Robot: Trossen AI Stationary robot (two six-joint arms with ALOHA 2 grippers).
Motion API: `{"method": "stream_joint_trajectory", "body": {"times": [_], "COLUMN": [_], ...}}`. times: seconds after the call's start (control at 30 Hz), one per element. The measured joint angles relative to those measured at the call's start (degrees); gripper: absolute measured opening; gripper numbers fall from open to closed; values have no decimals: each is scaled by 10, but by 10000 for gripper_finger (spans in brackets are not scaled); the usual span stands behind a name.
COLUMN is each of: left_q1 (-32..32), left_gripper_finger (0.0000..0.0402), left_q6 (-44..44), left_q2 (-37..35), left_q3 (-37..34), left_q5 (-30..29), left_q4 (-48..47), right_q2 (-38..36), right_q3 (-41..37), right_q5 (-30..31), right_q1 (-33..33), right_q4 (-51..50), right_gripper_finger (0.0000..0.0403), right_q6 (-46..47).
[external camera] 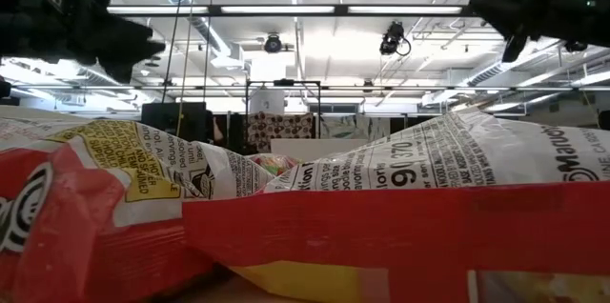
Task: Sort Maruchan noodles
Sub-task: Put the blue noodle pack into the top white bin
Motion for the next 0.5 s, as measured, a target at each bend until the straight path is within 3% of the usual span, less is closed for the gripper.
{"method": "stream_joint_trajectory", "body": {"times": [0.1,0.2,0.33,0.5], "left_q1": [0,0,1,1], "left_gripper_finger": [165,165,165,165], "left_q6": [-82,-154,-74,2], "left_q2": [0,0,0,0], "left_q3": [0,0,0,0], "left_q5": [-1,-9,-80,-114], "left_q4": [70,130,196,228], "right_q2": [4,22,84,196], "right_q3": [1,16,59,144], "right_q5": [75,109,124,183], "right_q1": [0,1,23,62], "right_q4": [5,-99,-245,-335], "right_gripper_finger": [36,36,34,35], "right_q6": [21,88,181,202]}}
